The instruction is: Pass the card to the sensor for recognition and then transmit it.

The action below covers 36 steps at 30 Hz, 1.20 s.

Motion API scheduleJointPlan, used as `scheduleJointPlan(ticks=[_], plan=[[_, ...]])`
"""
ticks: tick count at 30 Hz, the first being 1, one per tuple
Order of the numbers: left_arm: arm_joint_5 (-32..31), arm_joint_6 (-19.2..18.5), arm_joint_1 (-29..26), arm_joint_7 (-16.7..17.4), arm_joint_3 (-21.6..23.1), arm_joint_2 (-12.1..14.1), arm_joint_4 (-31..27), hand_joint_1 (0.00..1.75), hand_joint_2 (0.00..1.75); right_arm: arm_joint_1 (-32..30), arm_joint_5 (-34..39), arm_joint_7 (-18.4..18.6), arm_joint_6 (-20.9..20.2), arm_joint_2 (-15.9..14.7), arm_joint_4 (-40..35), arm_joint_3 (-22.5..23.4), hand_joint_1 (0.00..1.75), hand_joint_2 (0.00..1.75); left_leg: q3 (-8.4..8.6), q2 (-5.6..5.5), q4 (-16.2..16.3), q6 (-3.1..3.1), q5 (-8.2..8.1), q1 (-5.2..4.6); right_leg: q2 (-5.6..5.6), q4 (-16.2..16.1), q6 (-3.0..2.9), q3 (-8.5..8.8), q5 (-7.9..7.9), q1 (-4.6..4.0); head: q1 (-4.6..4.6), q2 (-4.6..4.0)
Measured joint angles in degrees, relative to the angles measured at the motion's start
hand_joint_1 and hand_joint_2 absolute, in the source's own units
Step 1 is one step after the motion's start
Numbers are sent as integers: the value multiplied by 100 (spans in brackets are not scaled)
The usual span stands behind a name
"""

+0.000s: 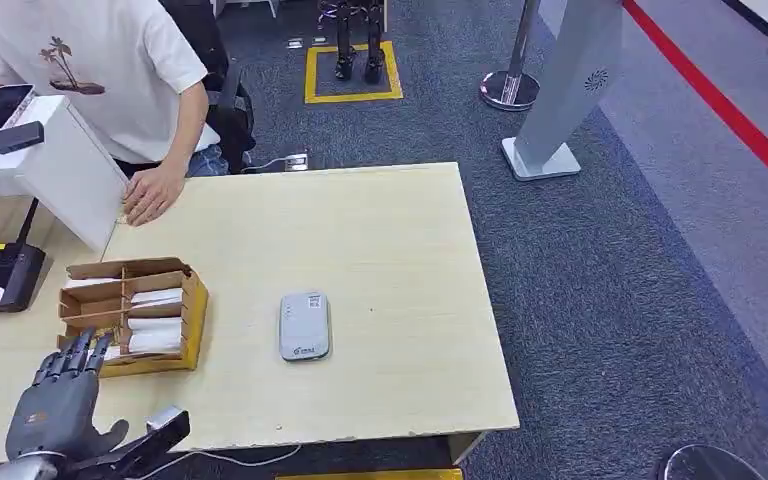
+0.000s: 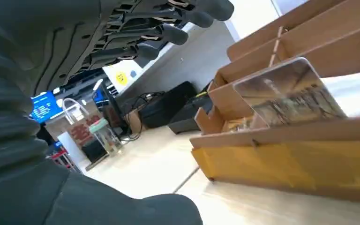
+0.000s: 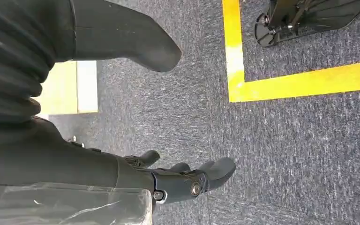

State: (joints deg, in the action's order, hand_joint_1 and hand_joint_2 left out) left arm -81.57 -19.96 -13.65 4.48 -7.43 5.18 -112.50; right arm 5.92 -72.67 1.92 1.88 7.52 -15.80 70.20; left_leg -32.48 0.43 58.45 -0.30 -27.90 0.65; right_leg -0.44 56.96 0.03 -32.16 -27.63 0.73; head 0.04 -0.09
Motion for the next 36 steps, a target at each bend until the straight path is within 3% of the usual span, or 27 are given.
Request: scheduleJointPlan(ticks=[20,36], plan=[[-116,31,876,-153,20,-138,675,0,175,5,-105,-2,-7,-46,0,-46,0,175,3,1,1,0,0,-1,3,0,-1,-1,1,0,0,0],[48,33,1202,-105,217,-170,1132,0,175,6,-181,-22,-18,-87,0,-90,0,175,2,2,1,0,0,-1,5,0,0,-3,1,0,-2,0]])
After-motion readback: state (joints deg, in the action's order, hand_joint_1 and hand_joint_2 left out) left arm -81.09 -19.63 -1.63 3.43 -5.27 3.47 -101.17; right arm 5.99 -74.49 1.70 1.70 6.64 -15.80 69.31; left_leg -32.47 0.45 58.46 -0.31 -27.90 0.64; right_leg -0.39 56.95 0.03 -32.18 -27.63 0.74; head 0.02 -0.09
